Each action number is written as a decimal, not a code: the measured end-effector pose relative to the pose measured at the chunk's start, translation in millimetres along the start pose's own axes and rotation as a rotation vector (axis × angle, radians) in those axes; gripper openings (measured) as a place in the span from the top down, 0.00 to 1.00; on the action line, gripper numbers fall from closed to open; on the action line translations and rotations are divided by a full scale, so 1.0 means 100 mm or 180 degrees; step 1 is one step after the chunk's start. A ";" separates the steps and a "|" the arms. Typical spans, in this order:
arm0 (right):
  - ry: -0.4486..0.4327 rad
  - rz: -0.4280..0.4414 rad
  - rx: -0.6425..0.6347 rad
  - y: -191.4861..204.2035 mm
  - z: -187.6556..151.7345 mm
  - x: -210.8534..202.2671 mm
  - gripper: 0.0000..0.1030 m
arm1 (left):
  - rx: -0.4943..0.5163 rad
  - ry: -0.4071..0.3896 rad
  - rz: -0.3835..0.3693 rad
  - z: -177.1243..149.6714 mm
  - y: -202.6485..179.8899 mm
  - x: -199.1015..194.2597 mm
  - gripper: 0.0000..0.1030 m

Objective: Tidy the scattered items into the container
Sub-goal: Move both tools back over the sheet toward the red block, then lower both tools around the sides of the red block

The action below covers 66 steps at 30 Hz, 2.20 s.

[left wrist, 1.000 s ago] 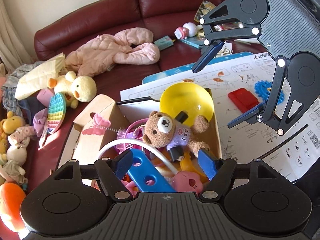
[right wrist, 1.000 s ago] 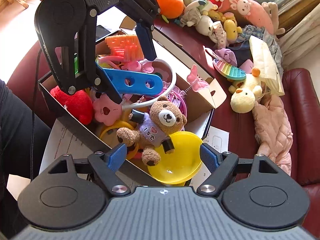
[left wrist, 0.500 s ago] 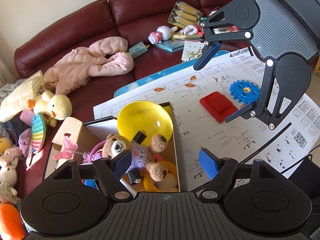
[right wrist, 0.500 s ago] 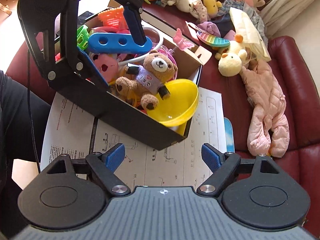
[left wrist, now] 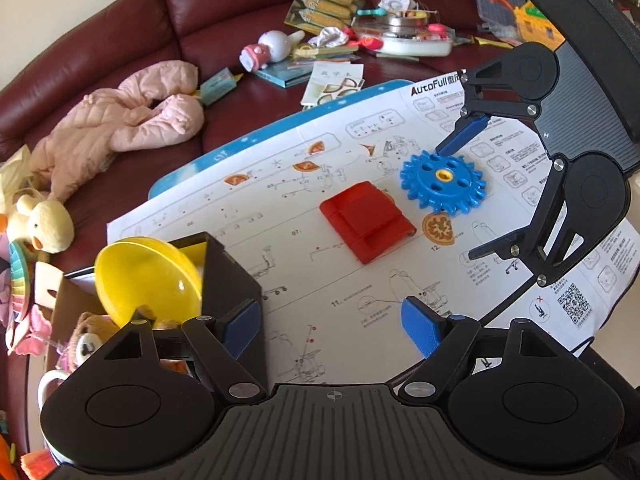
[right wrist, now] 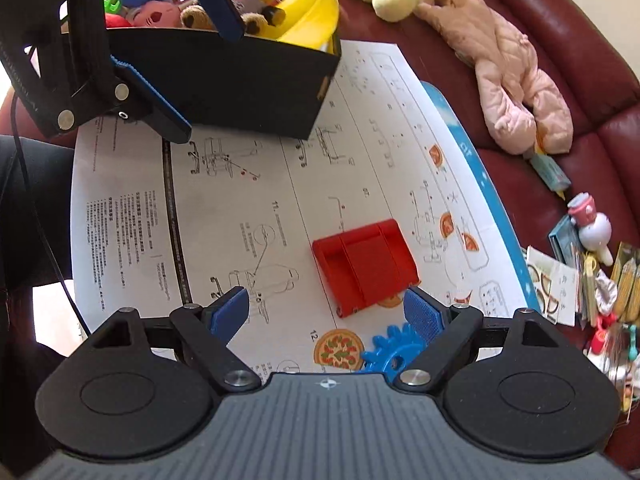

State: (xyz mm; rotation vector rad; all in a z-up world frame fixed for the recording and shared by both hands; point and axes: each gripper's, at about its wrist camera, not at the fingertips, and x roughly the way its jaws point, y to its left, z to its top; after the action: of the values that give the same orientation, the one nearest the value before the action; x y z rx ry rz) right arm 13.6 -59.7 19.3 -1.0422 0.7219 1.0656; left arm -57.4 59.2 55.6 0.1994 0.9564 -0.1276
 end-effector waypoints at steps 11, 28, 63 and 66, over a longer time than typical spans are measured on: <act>-0.0011 -0.0189 0.0681 -0.48 -0.33 0.35 0.16 | -0.0812 0.0479 -0.0107 0.23 0.03 1.00 0.16; -0.0059 -0.0345 0.1314 -1.15 -0.21 1.09 0.16 | -0.0865 0.0697 -0.0155 0.35 0.12 1.78 0.16; 0.0327 0.0069 0.1320 -0.41 -0.37 0.93 0.24 | -0.0479 0.0710 -0.0182 -0.29 0.05 1.34 0.17; 0.0325 0.0083 0.1291 -0.27 -0.41 0.87 0.24 | -0.0485 0.0692 -0.0296 -0.39 0.00 1.24 0.18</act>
State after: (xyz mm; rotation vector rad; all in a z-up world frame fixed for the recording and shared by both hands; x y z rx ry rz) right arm 69.5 -71.1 -62.4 -0.7417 0.9894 0.8453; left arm -17.7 66.0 -68.0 0.0281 1.1874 -0.1196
